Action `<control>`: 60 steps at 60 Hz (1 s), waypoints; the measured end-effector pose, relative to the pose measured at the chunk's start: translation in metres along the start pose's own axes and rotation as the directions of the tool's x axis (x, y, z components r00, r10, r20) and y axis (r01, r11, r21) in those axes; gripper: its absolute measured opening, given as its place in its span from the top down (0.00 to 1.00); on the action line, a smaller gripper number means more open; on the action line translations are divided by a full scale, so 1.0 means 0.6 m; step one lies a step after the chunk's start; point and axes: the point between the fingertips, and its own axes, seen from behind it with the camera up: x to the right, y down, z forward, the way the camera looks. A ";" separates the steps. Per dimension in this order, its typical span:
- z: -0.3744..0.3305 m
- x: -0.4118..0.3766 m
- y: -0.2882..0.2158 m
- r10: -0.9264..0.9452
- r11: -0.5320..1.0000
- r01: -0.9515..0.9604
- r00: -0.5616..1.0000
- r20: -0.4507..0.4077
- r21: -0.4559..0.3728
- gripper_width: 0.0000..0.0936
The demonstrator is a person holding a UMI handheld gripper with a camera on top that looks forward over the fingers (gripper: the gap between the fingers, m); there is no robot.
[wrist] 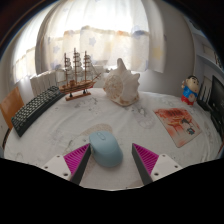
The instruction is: Arrange mouse
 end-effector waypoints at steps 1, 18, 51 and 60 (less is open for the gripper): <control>0.004 0.001 -0.003 0.001 1.000 -0.001 1.000 0.000 -0.001 0.09; 0.049 -0.002 -0.020 0.018 0.999 -0.017 1.000 0.023 -0.041 0.24; -0.025 0.169 -0.242 0.008 0.998 -0.012 0.997 0.073 0.062 0.53; 0.024 0.378 -0.265 -0.015 0.998 0.019 0.998 -0.062 0.052 0.53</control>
